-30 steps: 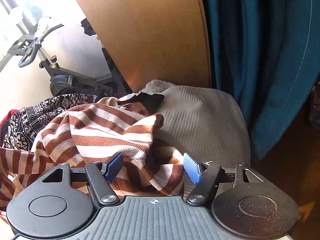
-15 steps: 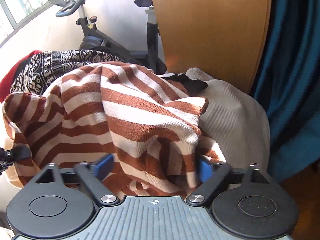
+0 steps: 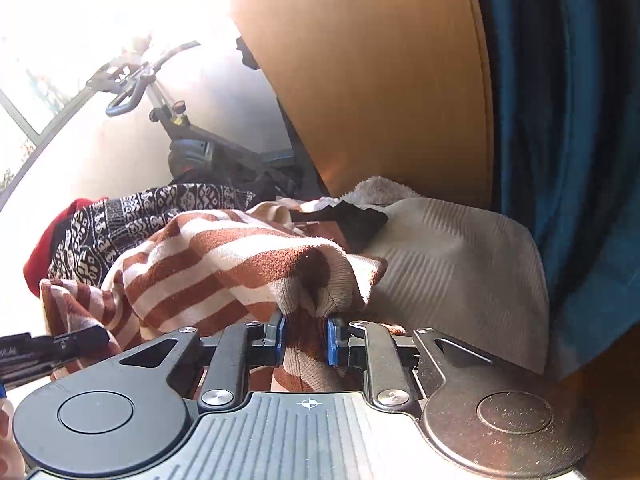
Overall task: Fold clothes
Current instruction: 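Pull the striped top off the pile with both grippers, spreading it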
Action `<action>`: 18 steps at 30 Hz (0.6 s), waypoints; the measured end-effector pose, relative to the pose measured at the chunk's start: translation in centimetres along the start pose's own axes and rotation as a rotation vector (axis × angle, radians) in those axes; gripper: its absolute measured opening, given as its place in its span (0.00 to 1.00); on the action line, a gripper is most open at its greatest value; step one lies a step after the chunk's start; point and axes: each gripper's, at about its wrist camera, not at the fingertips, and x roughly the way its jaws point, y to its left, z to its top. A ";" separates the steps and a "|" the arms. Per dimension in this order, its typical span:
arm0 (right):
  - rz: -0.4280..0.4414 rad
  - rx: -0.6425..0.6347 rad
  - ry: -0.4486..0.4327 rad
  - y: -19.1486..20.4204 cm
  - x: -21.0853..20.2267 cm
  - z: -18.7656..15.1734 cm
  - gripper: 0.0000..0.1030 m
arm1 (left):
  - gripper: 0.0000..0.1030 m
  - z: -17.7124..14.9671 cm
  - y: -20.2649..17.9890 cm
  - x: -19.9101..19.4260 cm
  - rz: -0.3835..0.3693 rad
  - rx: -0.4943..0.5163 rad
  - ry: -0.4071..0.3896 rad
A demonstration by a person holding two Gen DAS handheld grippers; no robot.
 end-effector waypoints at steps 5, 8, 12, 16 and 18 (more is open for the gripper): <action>-0.002 -0.010 0.075 0.0 2.5 -0.7 0.29 | 0.71 -0.3 0.4 -0.1 -0.015 0.078 0.106; -0.007 -0.032 0.082 0.1 3.4 -0.7 0.34 | 0.81 -0.4 0.1 -1.8 -0.055 0.125 0.073; 0.004 -0.014 0.097 0.0 4.0 -0.2 0.37 | 0.81 -0.1 0.6 -3.1 0.065 0.136 -0.003; 0.007 -0.027 0.113 0.3 4.7 0.2 0.42 | 0.83 -0.5 0.7 -2.6 0.200 0.245 -0.031; 0.006 -0.040 0.124 0.5 4.9 0.2 0.42 | 0.83 -0.8 0.2 -2.4 0.251 0.322 -0.058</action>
